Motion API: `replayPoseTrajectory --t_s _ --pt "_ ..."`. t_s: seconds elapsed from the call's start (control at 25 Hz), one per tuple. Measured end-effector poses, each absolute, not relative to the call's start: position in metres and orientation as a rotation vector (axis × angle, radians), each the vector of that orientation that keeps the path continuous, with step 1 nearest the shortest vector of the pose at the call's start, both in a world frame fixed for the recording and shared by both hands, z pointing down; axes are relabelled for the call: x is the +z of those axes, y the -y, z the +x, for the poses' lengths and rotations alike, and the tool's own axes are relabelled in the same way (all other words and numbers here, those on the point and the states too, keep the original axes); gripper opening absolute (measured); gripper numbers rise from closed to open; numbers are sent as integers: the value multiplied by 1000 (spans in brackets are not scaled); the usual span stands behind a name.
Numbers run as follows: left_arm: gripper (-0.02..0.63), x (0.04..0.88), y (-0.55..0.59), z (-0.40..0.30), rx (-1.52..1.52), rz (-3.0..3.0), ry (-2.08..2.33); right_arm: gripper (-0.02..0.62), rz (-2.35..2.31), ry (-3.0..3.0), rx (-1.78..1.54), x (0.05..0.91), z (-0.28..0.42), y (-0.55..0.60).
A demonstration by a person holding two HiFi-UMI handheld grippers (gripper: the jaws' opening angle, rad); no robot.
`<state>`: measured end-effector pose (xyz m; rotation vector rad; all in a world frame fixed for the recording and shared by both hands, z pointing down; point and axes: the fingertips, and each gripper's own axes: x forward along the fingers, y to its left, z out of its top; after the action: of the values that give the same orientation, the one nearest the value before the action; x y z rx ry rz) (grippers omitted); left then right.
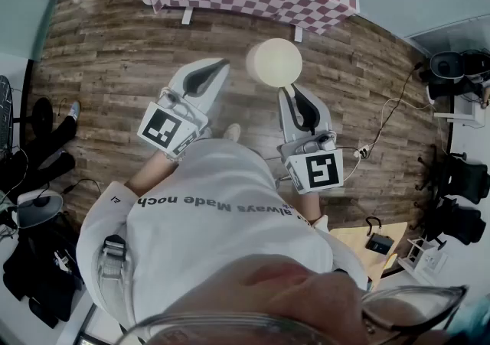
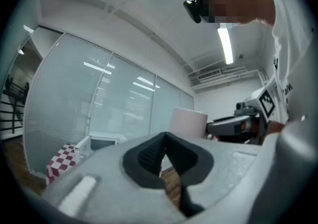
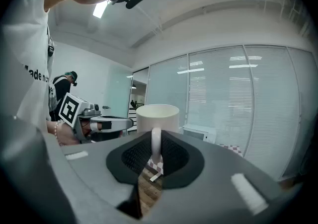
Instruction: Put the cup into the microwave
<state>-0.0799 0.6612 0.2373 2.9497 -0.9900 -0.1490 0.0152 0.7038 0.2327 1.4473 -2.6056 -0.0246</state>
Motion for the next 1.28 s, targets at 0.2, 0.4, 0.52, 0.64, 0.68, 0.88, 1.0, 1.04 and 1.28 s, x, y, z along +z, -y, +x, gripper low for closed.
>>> replayPoseTrajectory --t_s 0.2,0.4,0.52,0.64,0.68,0.88,1.0,1.04,1.28 --pt "5 239 -654 -74 -152 2949 991 44 1450 2603 -30 235 21 -696" --pt "5 240 -643 -67 -141 2945 1003 44 1459 2625 -15 234 32 -686" --pt "5 242 -635 -61 -135 2941 1014 44 1450 2635 -16 236 37 -679" --pt "5 243 -628 -55 -129 2937 1023 44 1440 2640 -16 237 43 -671" --pt "5 243 -626 -55 -129 2934 1028 44 1435 2641 -16 237 45 -668" --pt "5 246 -616 -57 -105 2914 1053 44 1417 2647 -5 239 46 -657" --pt "5 250 -604 -57 -93 2904 1060 44 1415 2647 -2 240 48 -645" --pt "5 250 -599 -56 -91 2905 1058 44 1414 2646 -1 240 48 -640" --pt "5 250 -560 -59 -105 2912 1043 44 1415 2636 -4 241 43 -602"
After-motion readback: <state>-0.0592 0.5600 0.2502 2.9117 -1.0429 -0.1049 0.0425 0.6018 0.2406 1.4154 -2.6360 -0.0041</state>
